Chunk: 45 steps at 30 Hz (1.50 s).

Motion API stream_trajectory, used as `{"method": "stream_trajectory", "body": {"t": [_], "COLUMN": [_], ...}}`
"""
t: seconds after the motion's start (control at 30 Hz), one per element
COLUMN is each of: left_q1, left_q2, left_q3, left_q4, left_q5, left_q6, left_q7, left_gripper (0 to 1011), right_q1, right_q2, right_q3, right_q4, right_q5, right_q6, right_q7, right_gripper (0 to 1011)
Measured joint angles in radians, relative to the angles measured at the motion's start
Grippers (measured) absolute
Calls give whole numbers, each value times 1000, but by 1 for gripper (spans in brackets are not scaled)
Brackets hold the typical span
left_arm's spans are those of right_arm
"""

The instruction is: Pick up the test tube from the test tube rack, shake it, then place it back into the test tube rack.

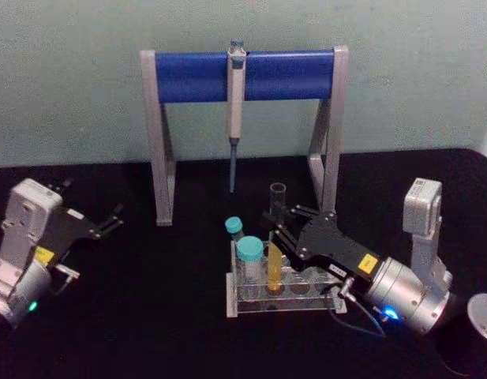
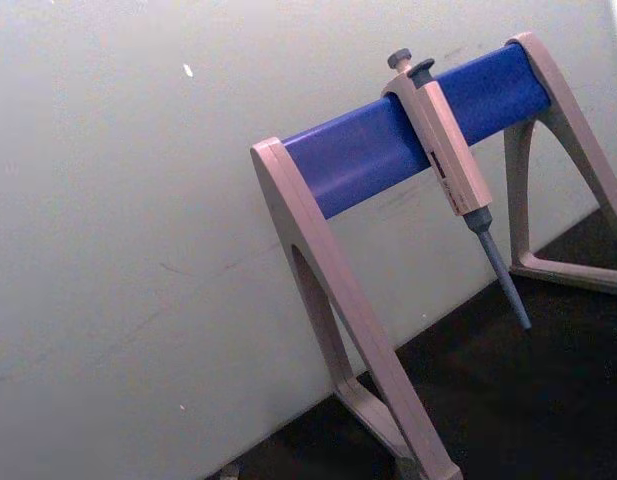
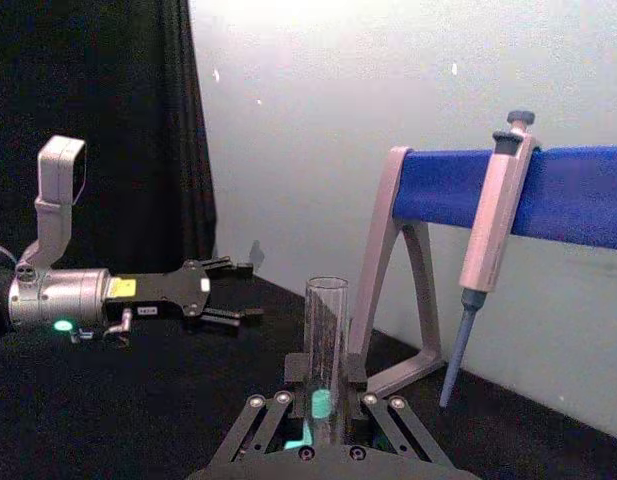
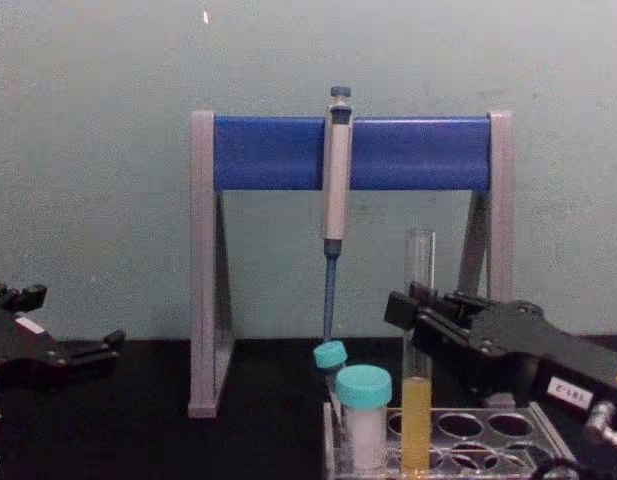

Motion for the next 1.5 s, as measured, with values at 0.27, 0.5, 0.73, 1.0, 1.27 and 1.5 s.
{"method": "stream_trajectory", "body": {"t": [0.27,0.5,0.73,1.0,1.27,1.5], "left_q1": [0,0,0,0,0,0], "left_q2": [0,0,0,0,0,0], "left_q3": [0,0,0,0,0,0], "left_q4": [0,0,0,0,0,0], "left_q5": [0,0,0,0,0,0], "left_q6": [0,0,0,0,0,0], "left_q7": [0,0,0,0,0,0], "left_gripper": [1001,1001,1001,1001,1001,1001], "right_q1": [2,6,6,5,5,5], "right_q2": [-10,-19,-25,-25,-24,-24], "right_q3": [-4,-7,-5,-4,-4,-4], "right_q4": [27,54,64,64,63,63], "right_q5": [-10,-13,-12,-12,-12,-13], "right_q6": [0,2,4,5,6,8], "right_q7": [-1,-1,0,-2,-2,-1], "right_gripper": [232,233,233,233,249,466]}}
